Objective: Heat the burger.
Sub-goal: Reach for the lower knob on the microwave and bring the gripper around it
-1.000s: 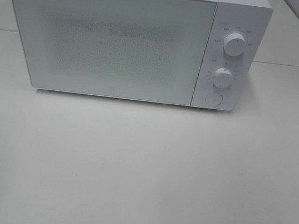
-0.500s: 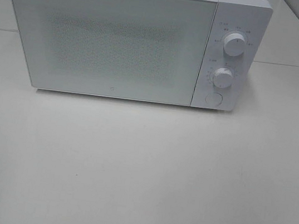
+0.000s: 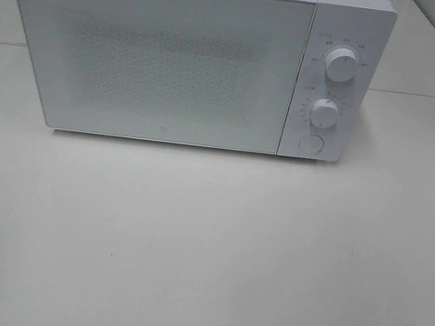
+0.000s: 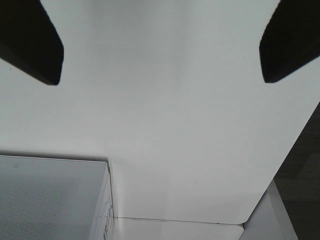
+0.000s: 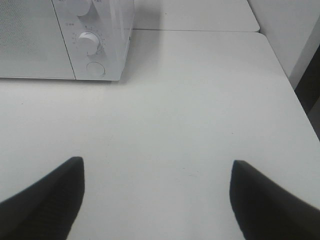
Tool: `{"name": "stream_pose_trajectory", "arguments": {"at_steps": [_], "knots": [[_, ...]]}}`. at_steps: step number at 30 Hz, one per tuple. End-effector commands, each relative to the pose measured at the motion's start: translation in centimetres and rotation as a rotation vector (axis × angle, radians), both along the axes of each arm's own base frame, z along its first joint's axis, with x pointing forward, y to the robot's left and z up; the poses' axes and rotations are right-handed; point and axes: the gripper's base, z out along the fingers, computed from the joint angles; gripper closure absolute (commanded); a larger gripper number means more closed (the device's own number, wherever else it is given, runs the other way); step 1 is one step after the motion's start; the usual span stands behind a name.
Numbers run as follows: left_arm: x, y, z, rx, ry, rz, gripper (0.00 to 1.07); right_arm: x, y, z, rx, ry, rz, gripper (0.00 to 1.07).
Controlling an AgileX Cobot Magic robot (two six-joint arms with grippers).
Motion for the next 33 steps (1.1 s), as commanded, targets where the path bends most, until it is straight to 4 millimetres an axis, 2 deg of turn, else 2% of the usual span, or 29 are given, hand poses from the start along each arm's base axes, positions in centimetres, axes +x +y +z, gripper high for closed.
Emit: {"name": "stream_pose_trajectory", "arguments": {"at_steps": [1, 33], "knots": [[-0.2, -0.04, 0.08, -0.007, -0.028, 0.0, 0.06, -0.43, -0.04, 0.03, -0.005, -0.036, -0.003, 0.31], [-0.2, -0.04, 0.08, -0.007, -0.028, 0.0, 0.06, -0.43, -0.05, 0.03, -0.003, -0.036, -0.006, 0.31]]}}
